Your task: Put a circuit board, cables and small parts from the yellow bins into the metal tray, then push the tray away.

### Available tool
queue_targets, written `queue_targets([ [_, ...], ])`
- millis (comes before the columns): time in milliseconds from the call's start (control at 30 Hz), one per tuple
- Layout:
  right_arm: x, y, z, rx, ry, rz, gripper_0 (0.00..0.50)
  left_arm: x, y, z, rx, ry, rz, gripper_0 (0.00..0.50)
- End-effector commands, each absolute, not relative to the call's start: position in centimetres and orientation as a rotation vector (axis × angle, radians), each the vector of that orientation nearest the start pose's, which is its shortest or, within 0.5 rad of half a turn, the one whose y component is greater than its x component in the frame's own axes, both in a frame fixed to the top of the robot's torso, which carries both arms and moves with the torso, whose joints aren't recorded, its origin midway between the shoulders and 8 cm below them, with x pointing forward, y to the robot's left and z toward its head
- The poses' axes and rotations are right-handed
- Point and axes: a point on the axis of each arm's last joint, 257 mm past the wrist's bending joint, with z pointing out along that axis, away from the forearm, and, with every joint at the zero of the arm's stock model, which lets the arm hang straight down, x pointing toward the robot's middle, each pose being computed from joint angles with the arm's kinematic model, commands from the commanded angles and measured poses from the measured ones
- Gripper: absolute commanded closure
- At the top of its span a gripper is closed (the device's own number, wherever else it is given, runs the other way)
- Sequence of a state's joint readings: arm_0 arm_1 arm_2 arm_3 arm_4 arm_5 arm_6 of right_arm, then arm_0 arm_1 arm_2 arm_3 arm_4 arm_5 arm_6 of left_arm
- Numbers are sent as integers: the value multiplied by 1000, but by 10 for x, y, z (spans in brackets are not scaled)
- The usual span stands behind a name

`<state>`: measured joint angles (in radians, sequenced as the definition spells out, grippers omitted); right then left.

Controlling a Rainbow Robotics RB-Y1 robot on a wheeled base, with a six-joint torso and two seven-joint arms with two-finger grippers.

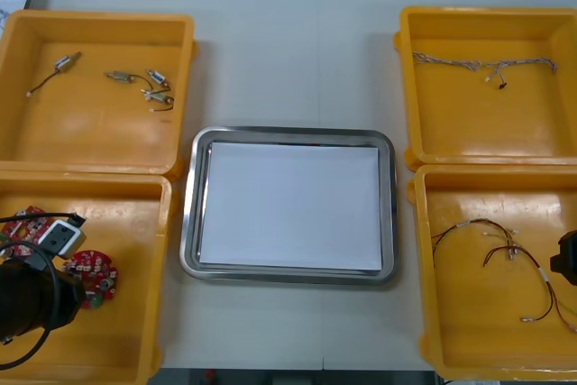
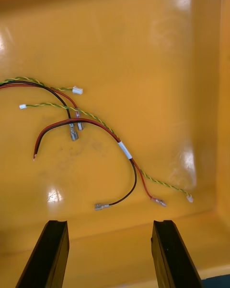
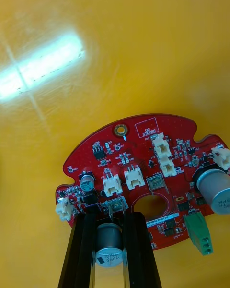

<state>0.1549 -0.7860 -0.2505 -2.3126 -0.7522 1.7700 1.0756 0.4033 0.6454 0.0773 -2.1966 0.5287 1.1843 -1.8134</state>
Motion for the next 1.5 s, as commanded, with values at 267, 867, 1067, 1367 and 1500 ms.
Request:
queue_targets([
  [267,327,-410,-231,-225,2781,-126,0,336,409,-322,759,2474,322,456],
  [867,335,-422,-271,-516,2769,-107,0,354,404,-314,736,2452,274,195],
  [1067,339,-417,-283,-543,2746,-132,0,349,401,-317,733,2465,248,49],
  [1367,334,-418,-303,-584,2750,-184,0,331,407,-281,751,2512,236,0],
  [1500,332,-417,-311,-593,2747,-209,0,326,411,-264,759,2514,258,0],
])
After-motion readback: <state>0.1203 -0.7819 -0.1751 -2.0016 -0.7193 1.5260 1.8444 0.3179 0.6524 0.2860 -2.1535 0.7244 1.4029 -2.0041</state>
